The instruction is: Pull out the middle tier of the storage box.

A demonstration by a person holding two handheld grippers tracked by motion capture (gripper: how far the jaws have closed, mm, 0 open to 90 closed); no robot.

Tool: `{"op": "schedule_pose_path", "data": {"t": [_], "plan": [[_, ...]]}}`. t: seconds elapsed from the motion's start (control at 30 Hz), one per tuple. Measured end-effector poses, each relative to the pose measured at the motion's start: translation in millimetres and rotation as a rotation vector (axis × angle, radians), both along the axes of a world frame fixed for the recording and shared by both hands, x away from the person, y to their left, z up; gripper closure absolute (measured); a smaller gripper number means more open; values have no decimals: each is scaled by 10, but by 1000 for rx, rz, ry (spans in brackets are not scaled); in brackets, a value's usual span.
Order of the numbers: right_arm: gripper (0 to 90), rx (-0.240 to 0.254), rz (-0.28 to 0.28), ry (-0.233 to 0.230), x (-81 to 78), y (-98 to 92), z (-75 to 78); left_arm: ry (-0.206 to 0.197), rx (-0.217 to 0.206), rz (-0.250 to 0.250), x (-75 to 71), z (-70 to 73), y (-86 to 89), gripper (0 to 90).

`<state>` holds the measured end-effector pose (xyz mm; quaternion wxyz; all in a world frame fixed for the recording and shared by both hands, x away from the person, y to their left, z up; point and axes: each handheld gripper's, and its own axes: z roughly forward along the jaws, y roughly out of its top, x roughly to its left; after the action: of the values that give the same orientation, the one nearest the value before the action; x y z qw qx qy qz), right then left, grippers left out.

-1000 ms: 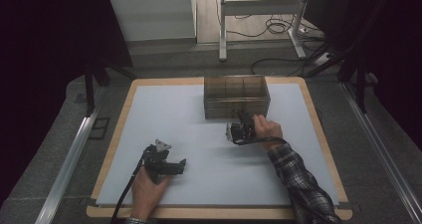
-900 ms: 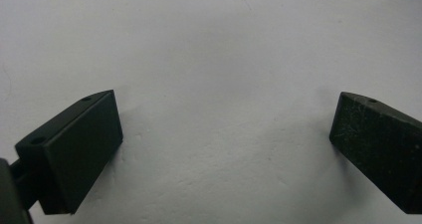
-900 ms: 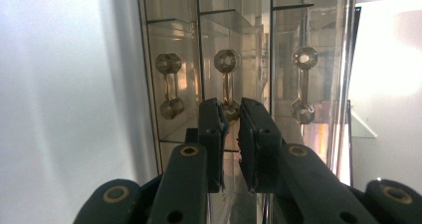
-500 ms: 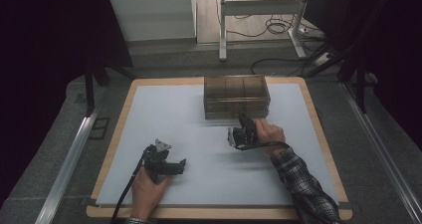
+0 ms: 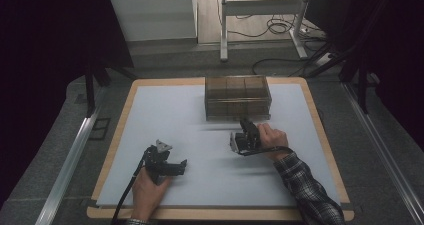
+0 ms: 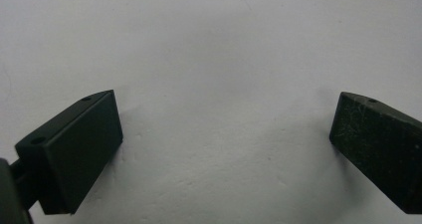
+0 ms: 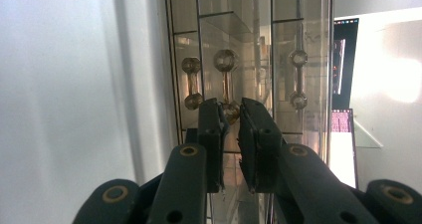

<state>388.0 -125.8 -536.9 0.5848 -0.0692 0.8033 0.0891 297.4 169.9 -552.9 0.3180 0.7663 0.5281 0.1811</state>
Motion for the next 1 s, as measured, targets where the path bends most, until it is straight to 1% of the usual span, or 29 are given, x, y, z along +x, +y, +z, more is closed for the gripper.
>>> {"op": "schedule_pose_path", "data": {"t": [0.03, 0.07, 0.13, 0.17, 0.27, 0.37, 0.4, 0.43, 0.47, 0.53, 0.57, 0.63, 0.77, 0.8, 0.83, 0.9, 0.93, 1.0], "plan": [[793, 2, 5, 0, 1, -4, -1, 0, 0, 0, 0, 0, 0, 0], [790, -3, -2, -2, -5, -4, 3, 0, 0, 0, 0, 0, 0, 0], [781, 4, 5, 14, 3, -6, 8, 0, 0, 0, 0, 0, 0, 0], [752, 9, 5, 21, 6, -5, 19, 0, 0, 0, 0, 0, 0, 0], [730, 13, 4, 11, -1, -8, 27, 0, 0, 0, 0, 0, 0, 0], [717, 20, 9, 17, -15, -13, 50, 0, 0, 0, 0, 0, 0, 0], [711, 24, 11, 27, -23, -15, 63, 0, 0, 0, 0, 0, 0, 0], [708, 25, 8, 24, -30, -16, 68, 0, 0, 0, 0, 0, 0, 0], [701, 31, 18, 40, -29, -20, 85, 0, 0, 0, 0, 0, 0, 0], [693, 33, 14, 43, -35, -21, 94, 0, 0, 0, 0, 0, 0, 0], [671, 43, 9, 68, -35, -26, 115, 0, 0, 0, 0, 0, 0, 0], [666, 46, 8, 70, -34, -28, 118, 0, 0, 0, 0, 0, 0, 0], [636, 83, 15, 128, -20, -66, 151, 0, -1, 0, 0, 0, 0, 0], [636, 83, 15, 128, -20, -66, 151, 0, 0, 0, 0, 0, 0, 0], [630, 96, 16, 147, -16, -83, 167, 0, 0, 0, 0, 0, 0, 0], [627, 103, 22, 154, -9, -89, 168, 0, -1, 0, 0, 0, 0, 0], [616, 117, 22, 177, -8, -100, 188, 0, 0, 0, 0, 0, 0, 0], [610, 109, 23, 180, -4, -105, 200, 0, 0, 0, 0, 0, 0, 0]]}}
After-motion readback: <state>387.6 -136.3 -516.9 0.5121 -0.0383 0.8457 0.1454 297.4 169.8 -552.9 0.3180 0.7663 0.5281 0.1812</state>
